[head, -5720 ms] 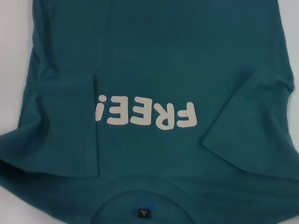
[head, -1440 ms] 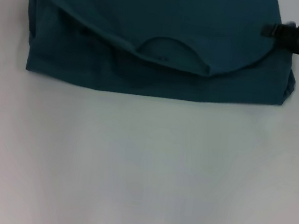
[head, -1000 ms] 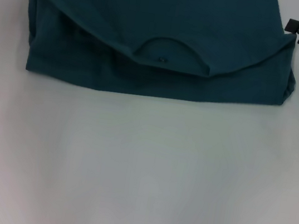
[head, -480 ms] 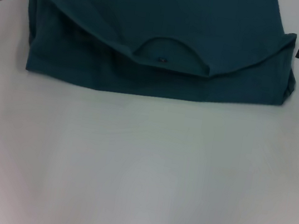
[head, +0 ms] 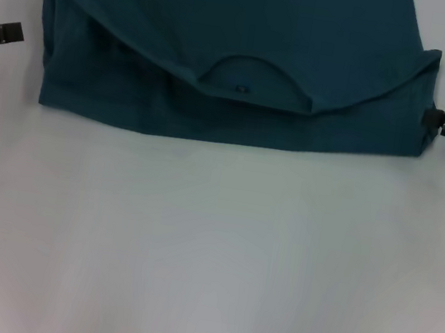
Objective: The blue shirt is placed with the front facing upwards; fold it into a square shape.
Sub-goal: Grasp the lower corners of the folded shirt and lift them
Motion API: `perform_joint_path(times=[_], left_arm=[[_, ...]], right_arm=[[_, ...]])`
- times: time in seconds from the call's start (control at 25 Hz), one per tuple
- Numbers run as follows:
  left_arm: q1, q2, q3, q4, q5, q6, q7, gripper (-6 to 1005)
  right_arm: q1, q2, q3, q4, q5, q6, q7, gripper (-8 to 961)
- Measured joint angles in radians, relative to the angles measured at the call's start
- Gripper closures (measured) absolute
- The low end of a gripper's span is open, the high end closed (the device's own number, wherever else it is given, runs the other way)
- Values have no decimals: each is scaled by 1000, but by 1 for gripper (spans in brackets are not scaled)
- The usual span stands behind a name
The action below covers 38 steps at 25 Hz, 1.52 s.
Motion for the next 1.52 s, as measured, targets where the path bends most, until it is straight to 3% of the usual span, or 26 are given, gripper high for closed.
perform_joint_path(times=[0.68, 0.92, 1.28, 1.52], left_arm=[[-8, -5, 0, -1, 0, 8, 23, 156], [-9, -4, 0, -1, 0, 6, 21, 155], [-9, -6, 0, 3, 0, 5, 16, 156], [-9, -6, 1, 5, 0, 3, 15, 155]], right_arm=[[12, 60, -35, 10, -7, 114, 14, 157], [13, 61, -35, 3, 0, 111, 14, 158], [0, 40, -29, 5, 12, 99, 15, 163], [1, 45, -30, 8, 9, 112, 13, 163]])
